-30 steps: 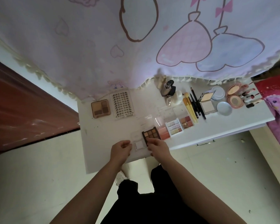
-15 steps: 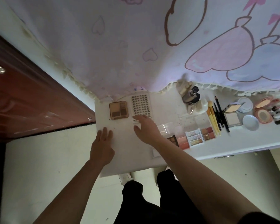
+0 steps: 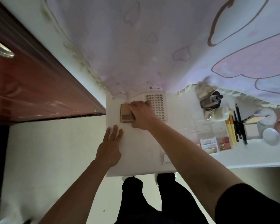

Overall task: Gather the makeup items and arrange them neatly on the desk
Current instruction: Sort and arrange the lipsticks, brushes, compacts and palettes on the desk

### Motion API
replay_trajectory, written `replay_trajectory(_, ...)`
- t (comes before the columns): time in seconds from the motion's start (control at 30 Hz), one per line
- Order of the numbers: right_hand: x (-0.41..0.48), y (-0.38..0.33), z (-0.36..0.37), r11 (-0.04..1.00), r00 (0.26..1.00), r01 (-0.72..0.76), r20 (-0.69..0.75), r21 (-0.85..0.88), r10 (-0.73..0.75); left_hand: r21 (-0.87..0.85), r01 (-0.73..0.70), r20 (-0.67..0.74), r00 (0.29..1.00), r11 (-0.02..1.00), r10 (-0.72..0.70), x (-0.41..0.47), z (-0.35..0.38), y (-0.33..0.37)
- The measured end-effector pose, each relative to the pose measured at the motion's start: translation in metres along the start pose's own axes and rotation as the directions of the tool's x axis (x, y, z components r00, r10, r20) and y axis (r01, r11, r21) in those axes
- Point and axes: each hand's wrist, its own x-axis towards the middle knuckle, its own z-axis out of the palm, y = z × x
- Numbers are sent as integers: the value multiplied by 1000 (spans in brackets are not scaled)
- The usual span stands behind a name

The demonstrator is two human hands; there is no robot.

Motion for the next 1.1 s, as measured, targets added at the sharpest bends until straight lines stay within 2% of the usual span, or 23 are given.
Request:
replay_trajectory(0.07,-11,-3,3,999,1000,10,-9,44,-10,-1,2,6,1000,1000,-2,-1,-1,0)
replay_trajectory(0.17,-39,-7,1,957,993,-60,-83,283,87,2,-7,11,1000,1000,7,-1,-2,-2)
replay_trajectory(0.27,-77,-9,-9,837,963,-156,-108,524,247,-40,-19,50,999,999,21,-1,-6,-4)
replay_trajectory(0.4,-128,-9,-12,674,928,-205,-79,710,365,-173,56,139,990,983,-32,11,-20,-6)
replay_trajectory(0.43,-138,-9,-12,625,918,-208,-69,752,390,-305,106,151,987,946,-62,11,-29,-2)
replay_trajectory(0.47,-147,-10,-13,574,909,-212,-57,791,413,-494,156,166,983,855,-83,8,-40,5)
replay_trajectory(0.53,-162,-10,-17,482,894,-209,-33,851,447,-816,170,163,985,553,-62,-6,-60,21)
replay_trajectory(0.57,-169,-10,-22,443,892,-193,-32,876,451,-888,136,133,990,440,-37,-15,-69,30)
replay_trajectory(0.63,-182,-10,-31,367,902,-150,-24,918,430,-949,51,64,997,311,34,-34,-81,47)
replay_trajectory(0.7,-192,-11,-40,317,921,-114,-20,942,390,-962,-22,18,989,272,145,-48,-89,62)
replay_trajectory(0.8,-204,-14,-50,284,934,-59,-48,957,354,-953,-148,-64,951,265,301,-65,-96,79)
replay_trajectory(1.0,-221,-17,-57,203,940,18,-86,979,330,-985,-163,-137,932,51,335,-76,-100,90)
replay_trajectory(1.1,-227,-20,-65,234,907,49,-141,971,397,-985,-171,-163,937,-2,309,-80,-104,93)
